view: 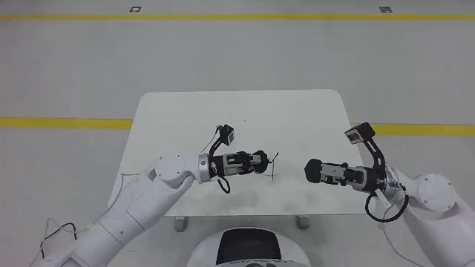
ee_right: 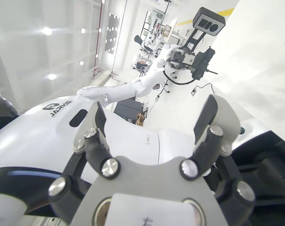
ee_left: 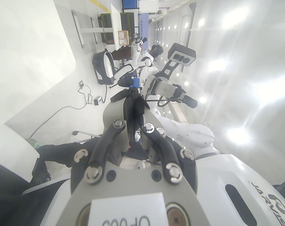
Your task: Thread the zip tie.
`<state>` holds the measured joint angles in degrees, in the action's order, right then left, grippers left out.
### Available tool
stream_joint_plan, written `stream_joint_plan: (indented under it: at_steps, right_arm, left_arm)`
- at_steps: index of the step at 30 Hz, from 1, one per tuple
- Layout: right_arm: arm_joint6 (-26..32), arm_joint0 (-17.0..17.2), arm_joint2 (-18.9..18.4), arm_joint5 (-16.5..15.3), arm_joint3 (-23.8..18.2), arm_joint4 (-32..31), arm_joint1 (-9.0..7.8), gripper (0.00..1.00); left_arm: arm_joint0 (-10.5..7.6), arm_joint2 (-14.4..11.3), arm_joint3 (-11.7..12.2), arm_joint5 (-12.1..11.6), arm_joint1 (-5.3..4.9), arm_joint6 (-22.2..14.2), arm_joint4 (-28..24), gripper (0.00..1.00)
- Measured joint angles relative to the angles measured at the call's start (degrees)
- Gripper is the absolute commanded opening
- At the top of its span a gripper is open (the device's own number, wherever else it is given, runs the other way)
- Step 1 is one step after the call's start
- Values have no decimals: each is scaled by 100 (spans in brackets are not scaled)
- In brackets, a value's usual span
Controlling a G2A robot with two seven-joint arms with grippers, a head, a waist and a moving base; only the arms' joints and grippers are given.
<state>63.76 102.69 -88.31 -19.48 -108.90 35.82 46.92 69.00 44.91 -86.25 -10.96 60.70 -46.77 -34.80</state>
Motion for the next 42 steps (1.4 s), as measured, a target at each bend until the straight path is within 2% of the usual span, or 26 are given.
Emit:
stream_joint_plan:
  at_steps: [13, 16, 18, 21, 24, 26, 29, 32, 38, 42]
  right_arm:
    - [-3, 0, 3, 0, -1, 4, -1, 100]
    - [-114, -6, 47, 9, 55, 115, 20, 100]
    - [-76, -52, 83, 1, 244, 498, 56, 100]
    - [345, -157, 185, 0, 586, 1197, 123, 100]
    - [770, -281, 286, 0, 910, 1663, 209, 100]
    - [947, -343, 373, 0, 1072, 1865, 273, 100]
    - [1235, -468, 638, 0, 1360, 2211, 388, 100]
    - [1309, -526, 710, 0, 1452, 2215, 408, 100]
    - [1295, -522, 702, 4, 1443, 2211, 406, 100]
    - [926, -628, 909, 69, 1545, 2205, 473, 100]
  left_arm:
    - [1, -2, -9, 0, 1, 9, 8, 0]
    - [53, -40, -164, -35, 18, 199, 74, 0]
    - [135, -41, -228, -214, 34, 214, -109, 0]
    - [225, -44, -184, -535, 67, 60, -517, 0]
    - [227, -114, -90, -785, 120, -125, -813, 0]
    - [204, -172, -62, -855, 167, -227, -1024, 0]
    - [147, -209, -40, -854, 246, -338, -1268, 0]
    - [126, -202, -41, -852, 262, -313, -1222, 0]
    - [141, -204, -58, -852, 264, -293, -1246, 0]
    - [206, -281, -89, -852, 356, -250, -1523, 0]
